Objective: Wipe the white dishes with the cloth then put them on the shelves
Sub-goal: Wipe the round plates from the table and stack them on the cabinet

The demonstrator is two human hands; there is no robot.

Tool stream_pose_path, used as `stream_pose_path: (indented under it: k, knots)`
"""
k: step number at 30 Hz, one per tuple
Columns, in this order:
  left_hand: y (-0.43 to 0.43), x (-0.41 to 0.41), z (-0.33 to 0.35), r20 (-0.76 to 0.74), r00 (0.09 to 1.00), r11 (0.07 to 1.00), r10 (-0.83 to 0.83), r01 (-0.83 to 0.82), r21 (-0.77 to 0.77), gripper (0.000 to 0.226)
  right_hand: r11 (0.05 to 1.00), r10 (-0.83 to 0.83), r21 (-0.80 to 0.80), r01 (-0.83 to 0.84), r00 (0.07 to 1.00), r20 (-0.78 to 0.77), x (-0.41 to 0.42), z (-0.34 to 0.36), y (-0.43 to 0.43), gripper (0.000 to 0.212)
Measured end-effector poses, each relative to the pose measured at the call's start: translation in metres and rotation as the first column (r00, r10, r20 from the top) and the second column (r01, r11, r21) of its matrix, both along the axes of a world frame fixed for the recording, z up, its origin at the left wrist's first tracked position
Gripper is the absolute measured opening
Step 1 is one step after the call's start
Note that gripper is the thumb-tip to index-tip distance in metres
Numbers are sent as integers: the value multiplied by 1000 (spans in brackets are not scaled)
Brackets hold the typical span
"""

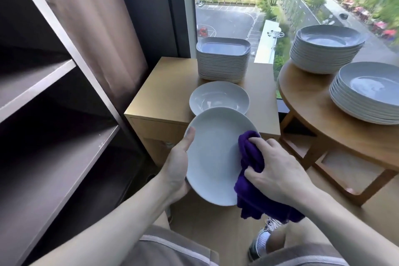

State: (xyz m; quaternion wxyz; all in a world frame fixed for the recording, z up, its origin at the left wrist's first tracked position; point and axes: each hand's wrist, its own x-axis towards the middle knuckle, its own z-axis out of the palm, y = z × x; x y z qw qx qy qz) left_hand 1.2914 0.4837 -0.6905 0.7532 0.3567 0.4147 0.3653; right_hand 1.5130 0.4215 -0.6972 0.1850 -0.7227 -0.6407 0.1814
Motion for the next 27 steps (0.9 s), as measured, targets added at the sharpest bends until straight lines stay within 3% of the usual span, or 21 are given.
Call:
stream_pose_path:
  k: [4,8,13,17,21,24,27]
  knots:
    - [-5,7,4,-46,998,998,-50,51,26,74,997,-61,41,64,996,-68,-8,5,0,55]
    - [-11,19,9,-103,991,993,-81,89,82,70,990,-65,122,77,993,-100,-22,7,-5,60]
    - [-23,31,0,-88,993,996,-84,83,-16,65,964,157,208,-165,986,54,-50,17,-18,53]
    - [-19,28,1,47,997,986,-55,61,-154,68,920,357,137,-368,929,98,-59,18,-23,41]
    - [-6,20,5,54,998,994,-37,43,-98,70,862,495,40,-506,855,155,-58,17,-24,34]
    - [7,12,9,14,1000,1000,-24,24,9,70,861,509,-82,-502,849,141,-52,13,-25,34]
    - [13,7,14,-30,999,995,-27,30,96,67,909,412,-143,-392,897,161,-40,9,-16,39]
